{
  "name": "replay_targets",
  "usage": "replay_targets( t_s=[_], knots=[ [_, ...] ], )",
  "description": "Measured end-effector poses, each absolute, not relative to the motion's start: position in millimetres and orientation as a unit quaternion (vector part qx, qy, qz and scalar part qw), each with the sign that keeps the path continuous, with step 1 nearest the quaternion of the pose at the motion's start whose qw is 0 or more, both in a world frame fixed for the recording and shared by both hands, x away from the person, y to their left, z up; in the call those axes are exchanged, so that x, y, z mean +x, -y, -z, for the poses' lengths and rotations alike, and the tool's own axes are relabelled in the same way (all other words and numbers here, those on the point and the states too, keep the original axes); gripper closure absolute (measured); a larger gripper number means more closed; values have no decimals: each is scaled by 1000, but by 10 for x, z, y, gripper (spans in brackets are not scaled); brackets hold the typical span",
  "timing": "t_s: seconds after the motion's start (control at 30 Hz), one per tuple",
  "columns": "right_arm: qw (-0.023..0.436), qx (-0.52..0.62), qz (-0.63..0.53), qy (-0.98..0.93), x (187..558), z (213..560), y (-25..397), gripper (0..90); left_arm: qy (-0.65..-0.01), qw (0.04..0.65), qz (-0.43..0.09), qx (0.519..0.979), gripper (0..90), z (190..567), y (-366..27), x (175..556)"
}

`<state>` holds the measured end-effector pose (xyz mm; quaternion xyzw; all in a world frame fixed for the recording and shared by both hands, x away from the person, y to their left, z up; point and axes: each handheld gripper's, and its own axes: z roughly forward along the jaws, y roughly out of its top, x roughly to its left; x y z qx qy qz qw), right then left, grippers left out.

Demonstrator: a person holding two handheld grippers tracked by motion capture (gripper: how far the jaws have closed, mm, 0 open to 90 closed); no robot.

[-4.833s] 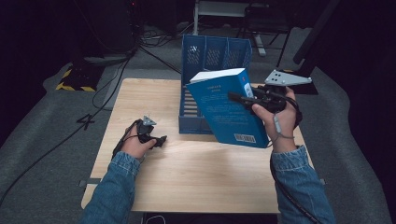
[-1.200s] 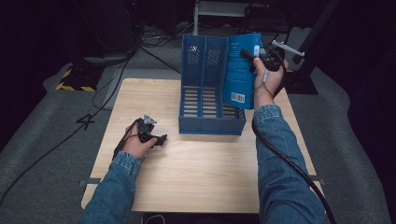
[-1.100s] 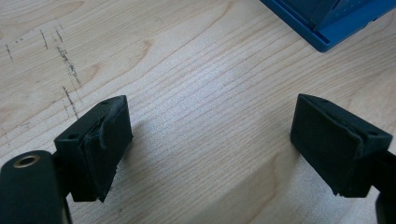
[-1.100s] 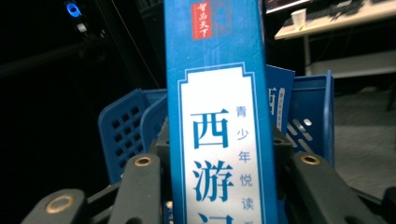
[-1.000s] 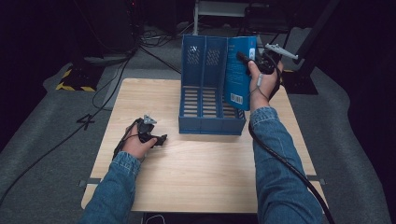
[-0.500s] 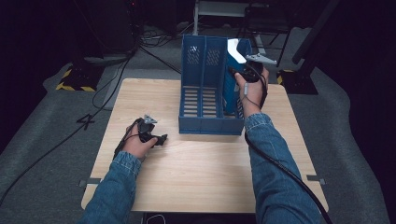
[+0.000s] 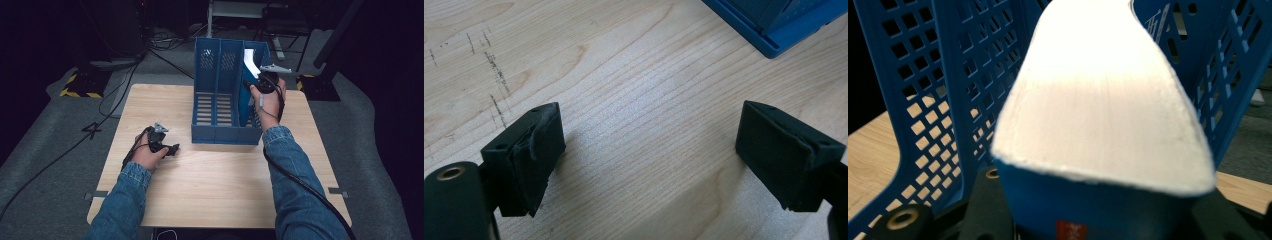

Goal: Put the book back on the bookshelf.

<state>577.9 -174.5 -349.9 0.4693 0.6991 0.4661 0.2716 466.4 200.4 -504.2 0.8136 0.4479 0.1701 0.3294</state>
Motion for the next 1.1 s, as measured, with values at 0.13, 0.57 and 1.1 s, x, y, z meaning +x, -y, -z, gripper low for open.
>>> replay_targets(
  t_s=[0.13, 0.57, 1.1],
  knots=[
    [287, 478, -457, -693, 5746, 3509, 1697, 600, -449, 330, -167, 813, 128, 5042, -2002, 4663],
    [296, 480, -457, -688, 5851, 3530, 1655, 573, -451, 331, -167, 812, 128, 5044, -1993, 4651],
    [292, 440, -494, -691, 5477, 3258, 1860, 415, -448, 331, -167, 813, 129, 5043, -2069, 4505]
  ],
)
